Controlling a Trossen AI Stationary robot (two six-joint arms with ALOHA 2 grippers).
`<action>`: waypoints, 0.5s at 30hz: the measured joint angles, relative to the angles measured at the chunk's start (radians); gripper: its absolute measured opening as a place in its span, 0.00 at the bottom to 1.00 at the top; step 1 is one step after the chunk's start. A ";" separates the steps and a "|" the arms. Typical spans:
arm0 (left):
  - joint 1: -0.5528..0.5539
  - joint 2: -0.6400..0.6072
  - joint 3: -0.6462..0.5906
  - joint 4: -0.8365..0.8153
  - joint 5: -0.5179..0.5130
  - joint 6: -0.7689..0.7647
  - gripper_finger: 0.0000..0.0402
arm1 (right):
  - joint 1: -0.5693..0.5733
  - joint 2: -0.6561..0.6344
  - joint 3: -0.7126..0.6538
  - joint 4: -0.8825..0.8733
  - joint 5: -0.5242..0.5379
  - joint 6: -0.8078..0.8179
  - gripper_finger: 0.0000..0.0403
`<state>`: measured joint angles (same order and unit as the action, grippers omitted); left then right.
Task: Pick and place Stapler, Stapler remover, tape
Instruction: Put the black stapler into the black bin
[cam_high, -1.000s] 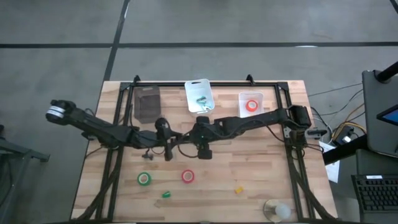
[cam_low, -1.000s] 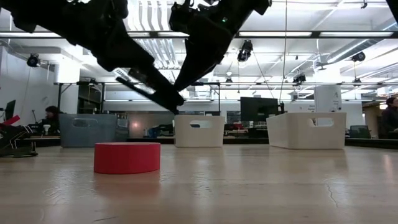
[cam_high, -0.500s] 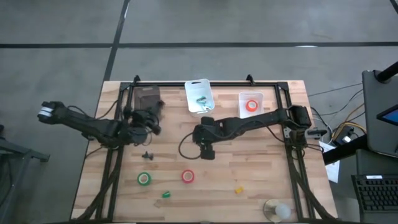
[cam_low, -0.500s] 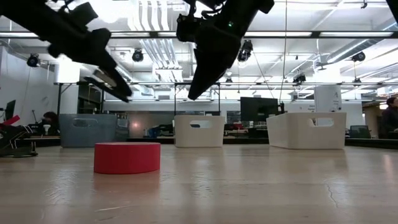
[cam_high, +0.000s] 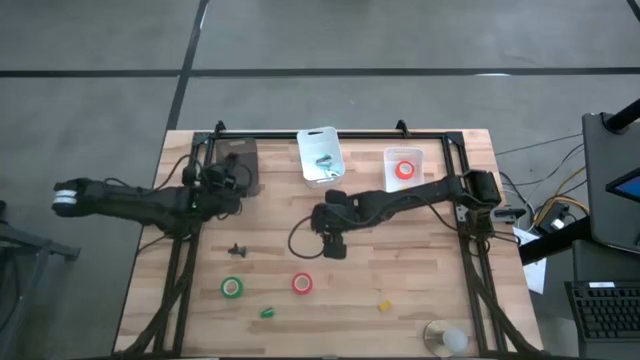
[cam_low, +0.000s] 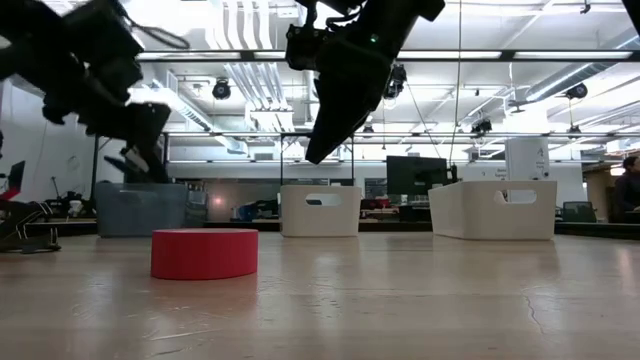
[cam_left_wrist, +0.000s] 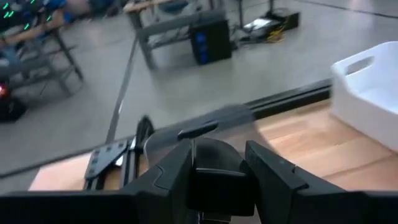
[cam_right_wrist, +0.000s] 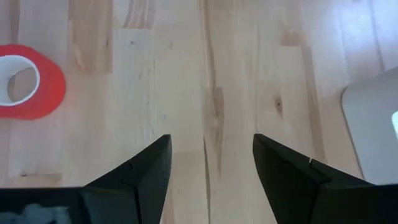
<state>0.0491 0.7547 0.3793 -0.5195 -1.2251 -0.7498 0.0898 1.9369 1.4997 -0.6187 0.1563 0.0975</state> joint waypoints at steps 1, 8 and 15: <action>0.025 0.000 -0.016 0.028 0.016 0.000 0.34 | 0.001 0.000 0.000 -0.004 0.000 0.000 0.55; 0.145 0.001 -0.120 0.275 0.102 0.138 0.36 | 0.004 0.000 -0.003 -0.014 0.000 0.001 0.55; 0.195 0.002 -0.200 0.460 0.214 0.230 0.37 | 0.004 0.000 -0.017 -0.011 0.000 0.005 0.55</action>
<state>0.2441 0.7567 0.1792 -0.0599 -1.0116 -0.5201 0.0940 1.9369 1.4832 -0.6292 0.1562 0.1028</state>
